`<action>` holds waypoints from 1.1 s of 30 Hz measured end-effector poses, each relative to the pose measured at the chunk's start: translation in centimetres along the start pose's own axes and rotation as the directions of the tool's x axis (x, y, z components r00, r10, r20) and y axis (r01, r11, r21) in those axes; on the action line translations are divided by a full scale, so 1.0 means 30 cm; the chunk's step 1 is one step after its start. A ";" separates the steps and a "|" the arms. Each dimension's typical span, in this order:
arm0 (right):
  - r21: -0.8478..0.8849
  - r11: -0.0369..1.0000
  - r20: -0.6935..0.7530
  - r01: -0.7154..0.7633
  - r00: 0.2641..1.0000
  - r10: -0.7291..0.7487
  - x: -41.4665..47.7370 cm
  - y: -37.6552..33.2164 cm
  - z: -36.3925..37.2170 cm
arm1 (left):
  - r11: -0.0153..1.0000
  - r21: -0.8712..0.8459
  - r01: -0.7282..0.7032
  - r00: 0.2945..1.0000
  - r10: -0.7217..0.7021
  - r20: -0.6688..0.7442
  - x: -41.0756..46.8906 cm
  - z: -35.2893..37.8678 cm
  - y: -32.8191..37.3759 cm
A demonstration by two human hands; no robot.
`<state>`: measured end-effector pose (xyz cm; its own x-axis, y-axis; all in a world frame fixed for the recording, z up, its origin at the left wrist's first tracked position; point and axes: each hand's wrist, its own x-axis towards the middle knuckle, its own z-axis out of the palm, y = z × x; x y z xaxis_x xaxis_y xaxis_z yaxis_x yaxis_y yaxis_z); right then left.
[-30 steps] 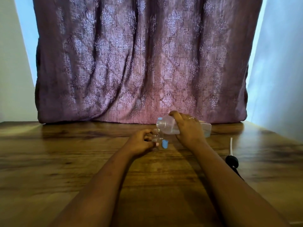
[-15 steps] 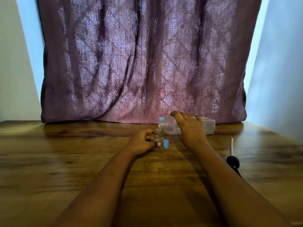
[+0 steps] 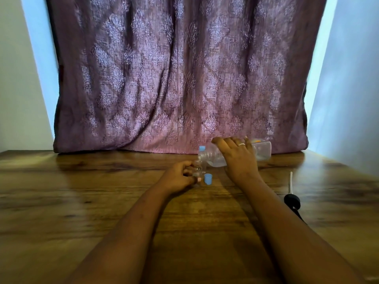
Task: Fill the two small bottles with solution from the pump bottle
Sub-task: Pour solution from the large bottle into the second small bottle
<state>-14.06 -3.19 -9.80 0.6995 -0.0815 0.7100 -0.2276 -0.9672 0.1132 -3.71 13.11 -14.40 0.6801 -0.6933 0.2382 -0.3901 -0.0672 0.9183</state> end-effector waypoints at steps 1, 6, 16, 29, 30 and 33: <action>0.003 1.000 -0.003 0.000 1.000 0.000 0.000 -0.001 -0.001 | 1.000 0.006 -0.001 1.000 0.001 -0.002 -0.003 0.000 0.003; 0.013 1.000 -0.009 0.000 1.000 0.000 0.001 0.000 -0.005 | 1.000 0.007 0.010 1.000 -0.010 -0.025 -0.012 0.005 0.018; 0.014 1.000 -0.024 0.001 1.000 -0.001 0.003 -0.001 -0.001 | 0.997 -0.037 0.074 0.997 -0.075 -0.027 -0.019 0.012 0.031; 0.022 1.000 -0.034 -0.001 0.999 0.001 -0.001 0.004 -0.003 | 0.994 -0.045 0.100 0.994 -0.101 -0.026 -0.014 0.007 0.026; 0.031 1.000 -0.036 -0.005 0.999 0.006 -0.001 0.003 -0.003 | 0.994 -0.040 0.098 0.995 -0.099 -0.026 -0.014 0.007 0.026; 0.026 1.000 -0.027 -0.003 1.000 0.004 0.001 -0.001 -0.002 | 0.994 -0.042 0.097 0.995 -0.098 -0.031 -0.012 0.007 0.023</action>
<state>-14.08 -3.16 -9.73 0.6802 -0.0784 0.7288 -0.2117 -0.9729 0.0929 -4.36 13.15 -13.91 0.7336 -0.6612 0.1568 -0.2963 -0.1036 0.9495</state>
